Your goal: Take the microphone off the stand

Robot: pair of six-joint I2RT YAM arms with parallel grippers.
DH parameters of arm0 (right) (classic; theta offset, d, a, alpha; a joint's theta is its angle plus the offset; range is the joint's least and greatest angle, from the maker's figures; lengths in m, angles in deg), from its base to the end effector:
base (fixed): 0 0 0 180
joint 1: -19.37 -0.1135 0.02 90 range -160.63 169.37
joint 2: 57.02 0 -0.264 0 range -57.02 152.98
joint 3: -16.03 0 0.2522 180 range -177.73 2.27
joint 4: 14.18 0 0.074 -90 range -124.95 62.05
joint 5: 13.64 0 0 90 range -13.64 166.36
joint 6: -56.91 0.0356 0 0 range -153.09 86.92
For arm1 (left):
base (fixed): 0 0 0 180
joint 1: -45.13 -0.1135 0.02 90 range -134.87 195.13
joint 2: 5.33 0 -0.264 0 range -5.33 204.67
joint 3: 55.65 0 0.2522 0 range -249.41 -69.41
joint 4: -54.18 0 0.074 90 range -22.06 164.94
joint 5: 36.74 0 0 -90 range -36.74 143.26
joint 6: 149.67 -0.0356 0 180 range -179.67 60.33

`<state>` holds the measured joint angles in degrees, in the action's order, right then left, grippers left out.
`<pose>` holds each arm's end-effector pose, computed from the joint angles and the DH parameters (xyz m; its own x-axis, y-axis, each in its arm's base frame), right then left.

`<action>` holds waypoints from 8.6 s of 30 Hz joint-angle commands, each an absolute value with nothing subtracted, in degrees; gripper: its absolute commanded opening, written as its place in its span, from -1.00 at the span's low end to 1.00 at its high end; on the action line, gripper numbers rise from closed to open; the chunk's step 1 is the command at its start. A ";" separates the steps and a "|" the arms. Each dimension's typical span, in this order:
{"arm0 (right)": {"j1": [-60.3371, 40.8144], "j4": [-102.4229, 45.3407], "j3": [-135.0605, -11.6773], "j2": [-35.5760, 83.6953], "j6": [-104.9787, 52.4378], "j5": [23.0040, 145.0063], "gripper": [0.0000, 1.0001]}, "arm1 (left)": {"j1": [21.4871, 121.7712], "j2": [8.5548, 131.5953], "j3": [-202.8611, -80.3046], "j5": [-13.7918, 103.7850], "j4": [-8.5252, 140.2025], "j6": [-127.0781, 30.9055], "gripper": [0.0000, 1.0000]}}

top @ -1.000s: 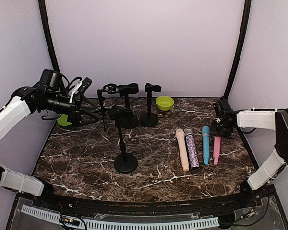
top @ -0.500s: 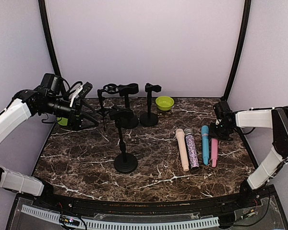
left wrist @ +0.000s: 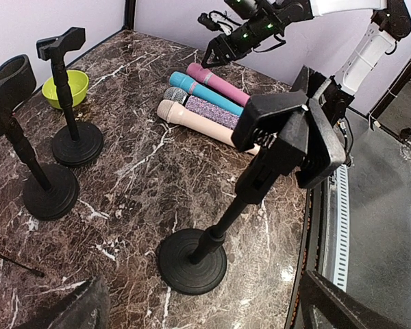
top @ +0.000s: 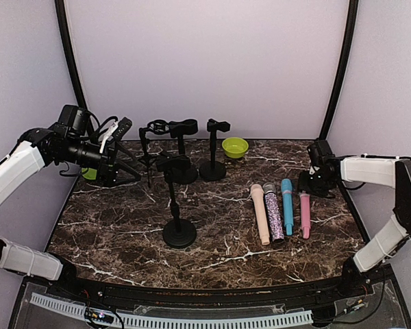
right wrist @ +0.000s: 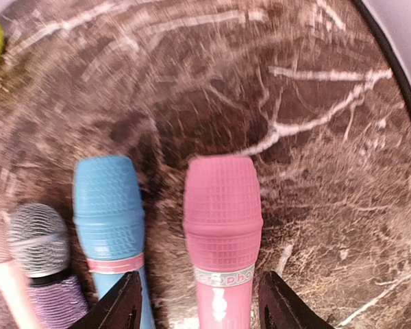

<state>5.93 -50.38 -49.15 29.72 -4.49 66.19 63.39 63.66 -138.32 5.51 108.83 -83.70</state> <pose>0.2910 0.0631 0.1922 -0.7879 0.2961 -0.5399 0.2734 0.9539 0.1242 0.2238 -0.1016 0.3554 -0.2668 0.3763 -0.8872 0.9307 0.3396 -0.1358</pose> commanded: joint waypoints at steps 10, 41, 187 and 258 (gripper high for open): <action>-13.75 -40.87 -56.29 15.34 -12.81 69.16 0.41 | 62.24 64.86 -138.69 5.51 109.21 -83.12 0.98; -45.29 12.12 -57.42 50.90 -29.66 80.41 0.14 | 61.28 65.14 -142.03 5.13 114.35 -82.65 0.98; -49.56 -29.36 -96.57 49.33 -2.49 71.37 0.44 | 63.75 56.29 -128.86 -13.70 86.83 -71.08 -1.00; -49.85 -11.96 -93.04 48.00 -1.43 71.01 -0.50 | 63.41 54.52 -127.38 -17.20 76.13 -62.65 -1.00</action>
